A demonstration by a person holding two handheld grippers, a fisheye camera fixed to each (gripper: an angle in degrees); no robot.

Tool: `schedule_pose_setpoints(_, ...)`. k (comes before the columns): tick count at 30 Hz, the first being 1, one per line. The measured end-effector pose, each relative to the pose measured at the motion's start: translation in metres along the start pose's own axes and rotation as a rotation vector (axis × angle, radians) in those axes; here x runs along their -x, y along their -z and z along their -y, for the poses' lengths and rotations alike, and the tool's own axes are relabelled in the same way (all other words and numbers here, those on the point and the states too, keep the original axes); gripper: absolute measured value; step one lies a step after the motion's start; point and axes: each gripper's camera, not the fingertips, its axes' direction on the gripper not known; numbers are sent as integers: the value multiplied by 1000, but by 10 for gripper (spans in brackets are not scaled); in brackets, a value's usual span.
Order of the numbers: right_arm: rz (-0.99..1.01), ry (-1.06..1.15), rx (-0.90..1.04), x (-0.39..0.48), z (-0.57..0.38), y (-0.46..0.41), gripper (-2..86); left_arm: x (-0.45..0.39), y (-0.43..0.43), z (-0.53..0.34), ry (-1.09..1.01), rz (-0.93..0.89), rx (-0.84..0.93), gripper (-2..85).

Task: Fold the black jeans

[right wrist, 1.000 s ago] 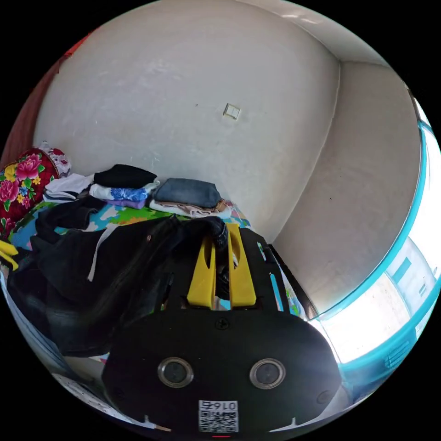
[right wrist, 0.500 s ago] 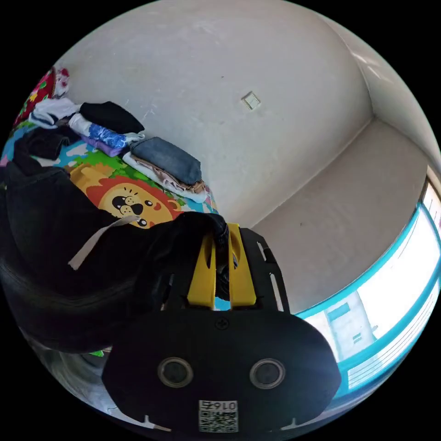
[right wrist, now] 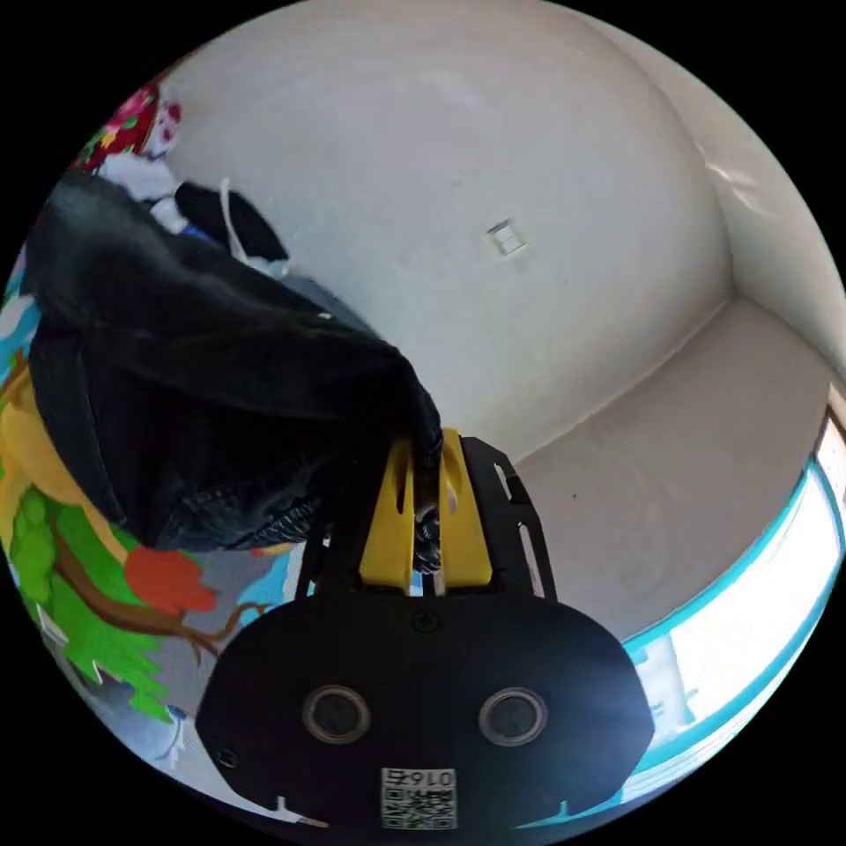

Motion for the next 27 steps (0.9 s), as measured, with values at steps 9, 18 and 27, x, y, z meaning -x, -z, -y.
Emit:
schedule_pose_setpoints(9, 268, -77, 65, -7, -79, 16, 87, 57, 46, -79, 61, -256, -166, 97)
schedule_pose_setpoints(18, 631, -327, -283, -45, -113, 79, 106, -96, 61, -122, -415, -500, -213, 111)
schedule_pose_setpoints(27, 511, -90, 5, 3, -103, 31, 15, -189, 15, -145, -714, -301, -165, 54)
